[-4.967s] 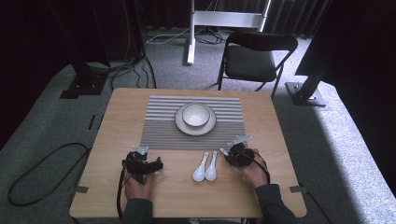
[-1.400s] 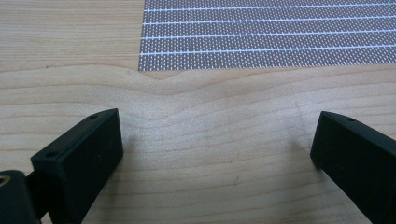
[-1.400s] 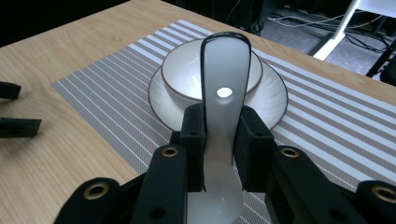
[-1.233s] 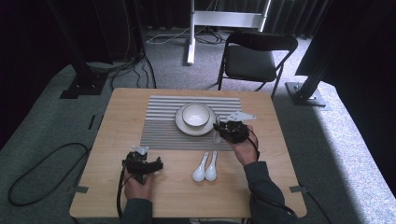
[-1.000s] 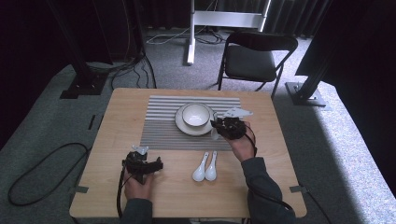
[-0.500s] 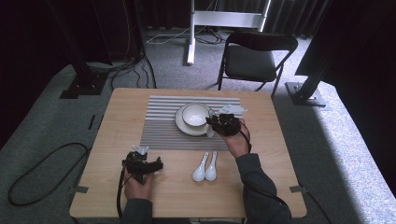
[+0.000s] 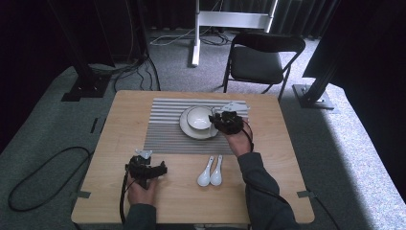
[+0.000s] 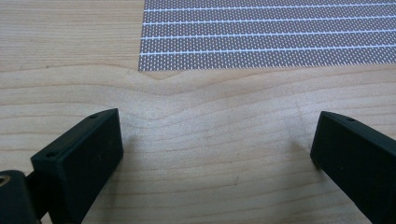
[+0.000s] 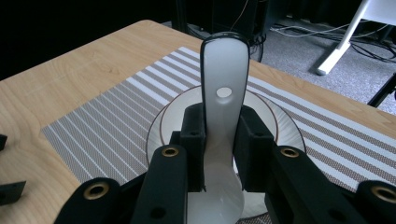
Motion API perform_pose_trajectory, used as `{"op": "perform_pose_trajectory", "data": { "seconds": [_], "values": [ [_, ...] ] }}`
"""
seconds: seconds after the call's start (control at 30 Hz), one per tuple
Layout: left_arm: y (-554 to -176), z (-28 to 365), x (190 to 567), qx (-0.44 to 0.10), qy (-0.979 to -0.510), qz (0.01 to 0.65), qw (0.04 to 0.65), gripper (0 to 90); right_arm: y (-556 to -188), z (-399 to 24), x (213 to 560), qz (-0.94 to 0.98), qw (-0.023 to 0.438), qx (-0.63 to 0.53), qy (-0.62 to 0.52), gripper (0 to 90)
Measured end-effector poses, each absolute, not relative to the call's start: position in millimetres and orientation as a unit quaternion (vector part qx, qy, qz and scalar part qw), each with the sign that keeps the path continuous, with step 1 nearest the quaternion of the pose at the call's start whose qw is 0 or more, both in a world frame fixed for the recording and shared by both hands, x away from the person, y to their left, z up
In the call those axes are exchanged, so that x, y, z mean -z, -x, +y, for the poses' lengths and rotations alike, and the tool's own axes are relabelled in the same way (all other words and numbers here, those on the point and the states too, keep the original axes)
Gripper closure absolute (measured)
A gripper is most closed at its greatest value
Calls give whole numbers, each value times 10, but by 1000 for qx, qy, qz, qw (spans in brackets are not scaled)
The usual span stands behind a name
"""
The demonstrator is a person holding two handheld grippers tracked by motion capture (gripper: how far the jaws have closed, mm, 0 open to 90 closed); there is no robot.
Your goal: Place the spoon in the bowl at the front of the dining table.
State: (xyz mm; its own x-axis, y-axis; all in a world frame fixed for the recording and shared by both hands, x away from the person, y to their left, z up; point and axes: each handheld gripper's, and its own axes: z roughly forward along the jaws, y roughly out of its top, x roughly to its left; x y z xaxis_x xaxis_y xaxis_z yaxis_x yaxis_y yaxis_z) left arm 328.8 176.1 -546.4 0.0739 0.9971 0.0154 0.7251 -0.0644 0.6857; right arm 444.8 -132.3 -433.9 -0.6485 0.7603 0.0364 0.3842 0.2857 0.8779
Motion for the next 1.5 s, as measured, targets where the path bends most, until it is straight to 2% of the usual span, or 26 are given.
{"op": "perform_pose_trajectory", "data": {
  "seconds": [0.43, 0.9, 1.27, 1.5],
  "values": [
    [-3289, 1760, 5465, -257, -682, 631, 266, 26, -4592, -1339, 4209, 752, 198, -493, -390, 753],
    [-3289, 1761, 5465, -256, -683, 631, 266, 26, -4794, -1235, 4090, 746, 217, -490, -394, 754],
    [-3288, 1761, 5464, -256, -683, 631, 266, 26, -4919, -1030, 4196, 762, 216, -470, -390, 754],
    [-3288, 1761, 5464, -256, -683, 630, 265, 26, -4997, -921, 4377, 778, 206, -446, -391, 754]
  ]
}}
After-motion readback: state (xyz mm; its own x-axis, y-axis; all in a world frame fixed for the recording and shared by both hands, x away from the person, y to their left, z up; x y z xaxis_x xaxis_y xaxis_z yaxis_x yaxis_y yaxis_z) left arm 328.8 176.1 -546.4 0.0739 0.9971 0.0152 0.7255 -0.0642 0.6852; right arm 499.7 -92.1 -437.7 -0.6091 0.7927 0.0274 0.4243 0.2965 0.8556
